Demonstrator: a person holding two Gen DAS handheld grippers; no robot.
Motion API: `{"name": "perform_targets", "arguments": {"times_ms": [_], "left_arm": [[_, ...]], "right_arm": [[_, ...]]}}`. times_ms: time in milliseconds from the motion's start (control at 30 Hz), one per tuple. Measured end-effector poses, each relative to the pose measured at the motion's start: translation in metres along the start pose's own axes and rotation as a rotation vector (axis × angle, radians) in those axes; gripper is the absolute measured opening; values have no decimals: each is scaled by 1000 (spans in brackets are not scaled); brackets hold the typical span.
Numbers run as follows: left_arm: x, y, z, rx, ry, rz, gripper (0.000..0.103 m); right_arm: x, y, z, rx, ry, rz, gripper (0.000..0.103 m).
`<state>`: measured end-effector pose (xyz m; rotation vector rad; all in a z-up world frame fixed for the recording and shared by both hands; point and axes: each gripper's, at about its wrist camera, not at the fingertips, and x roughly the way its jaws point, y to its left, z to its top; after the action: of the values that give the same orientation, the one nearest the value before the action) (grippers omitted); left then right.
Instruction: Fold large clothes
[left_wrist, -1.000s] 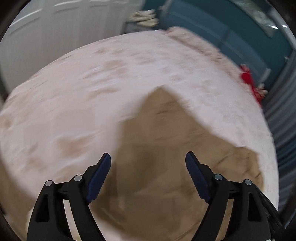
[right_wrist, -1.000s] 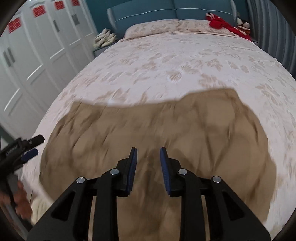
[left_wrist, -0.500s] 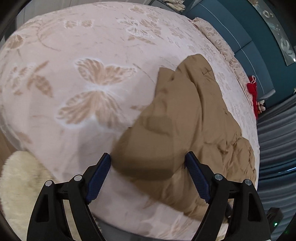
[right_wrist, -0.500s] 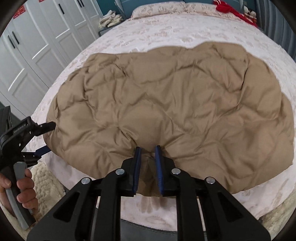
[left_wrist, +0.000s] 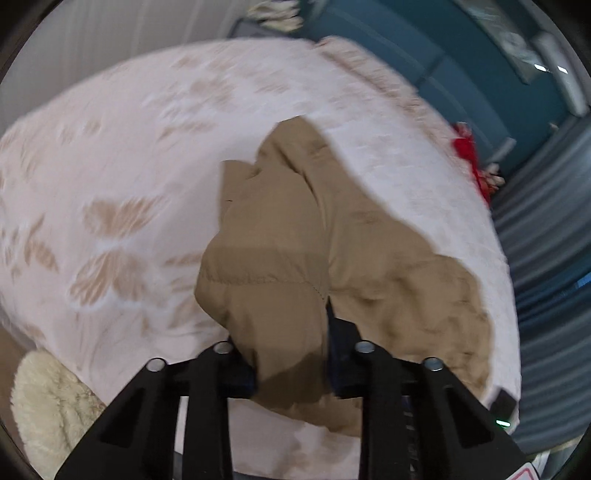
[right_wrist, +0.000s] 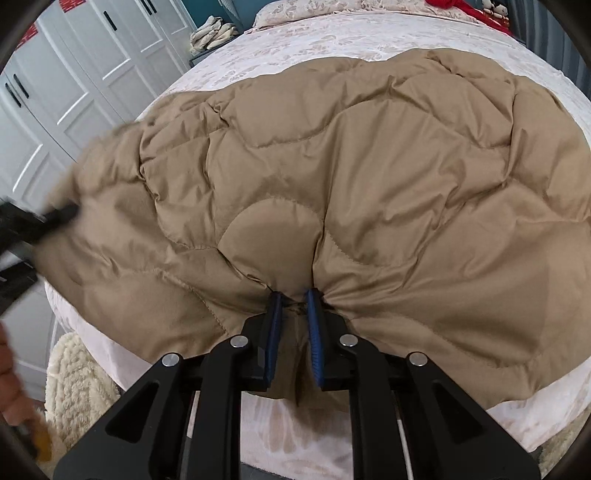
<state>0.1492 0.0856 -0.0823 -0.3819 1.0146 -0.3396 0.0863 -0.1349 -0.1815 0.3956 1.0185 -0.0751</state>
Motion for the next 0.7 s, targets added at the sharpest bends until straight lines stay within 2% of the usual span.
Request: {"name": "perform_targets", "arguments": {"times_ms": [100, 200, 400, 533, 700], "left_arm": [[-15, -45, 4, 97, -28, -54, 16], [-20, -85, 0, 188, -53, -54, 15], [-29, -114, 0, 276, -74, -40, 15], [-30, -124, -5, 284, -69, -68, 14], [-31, -159, -18, 359, -41, -103, 14]], "right_arm": [[0, -2, 2, 17, 5, 10, 12], [-8, -5, 4, 21, 18, 22, 12], [-69, -21, -11, 76, -56, 52, 15], [-54, -42, -24, 150, 5, 81, 12], [-36, -51, -27, 183, 13, 106, 11]]}}
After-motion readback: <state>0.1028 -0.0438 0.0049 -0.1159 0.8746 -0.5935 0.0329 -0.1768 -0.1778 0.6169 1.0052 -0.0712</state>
